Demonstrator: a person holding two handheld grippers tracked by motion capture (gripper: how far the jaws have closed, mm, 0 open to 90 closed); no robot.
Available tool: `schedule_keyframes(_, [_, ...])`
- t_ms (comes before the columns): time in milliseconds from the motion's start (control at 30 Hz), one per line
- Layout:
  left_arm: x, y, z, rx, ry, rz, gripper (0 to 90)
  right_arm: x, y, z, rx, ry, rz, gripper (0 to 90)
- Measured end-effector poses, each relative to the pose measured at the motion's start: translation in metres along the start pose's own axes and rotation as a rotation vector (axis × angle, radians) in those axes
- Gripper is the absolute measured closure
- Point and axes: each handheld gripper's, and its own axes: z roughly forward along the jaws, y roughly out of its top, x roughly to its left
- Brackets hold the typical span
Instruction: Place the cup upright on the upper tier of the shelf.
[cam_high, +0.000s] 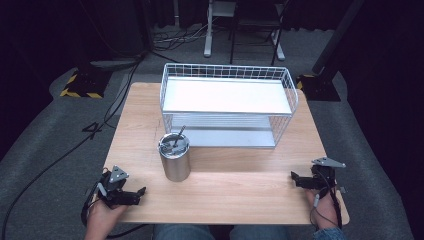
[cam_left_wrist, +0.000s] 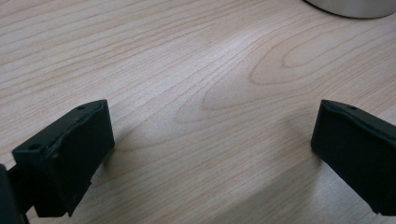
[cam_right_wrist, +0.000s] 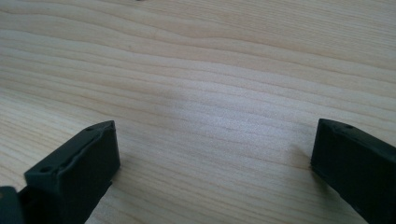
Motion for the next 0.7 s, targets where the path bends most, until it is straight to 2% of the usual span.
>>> schedule_keyframes(300, [0.001, 0.000, 0.000, 0.000, 0.001, 0.003, 0.0, 0.000, 0.000, 0.000, 0.001, 0.000, 0.001, 1.3])
schedule_keyframes(333, [0.001, 0.000, -0.001, -0.004, 0.009, -0.015, 0.0, 0.000, 0.000, 0.000, 0.001, 0.000, 0.001, 1.3])
schedule_keyframes(367, [0.001, 0.000, -0.001, -0.004, 0.009, -0.015, 0.0, 0.000, 0.000, 0.000, 0.001, 0.000, 0.001, 1.2])
schedule_keyframes(433, [0.002, 0.000, -0.006, -0.024, 0.024, -0.004, 0.0, 0.000, 0.000, 0.000, 0.001, 0.000, 0.001, 1.3])
schedule_keyframes(567, [0.002, 0.003, -0.015, -0.052, 0.019, -0.010, 0.0, 0.000, 0.000, 0.000, 0.001, 0.000, 0.001, 1.2])
schedule_keyframes(700, [0.000, 0.006, -0.024, -0.073, 0.017, 0.005, 0.0, 0.000, 0.000, 0.000, 0.001, 0.000, 0.002, 1.2])
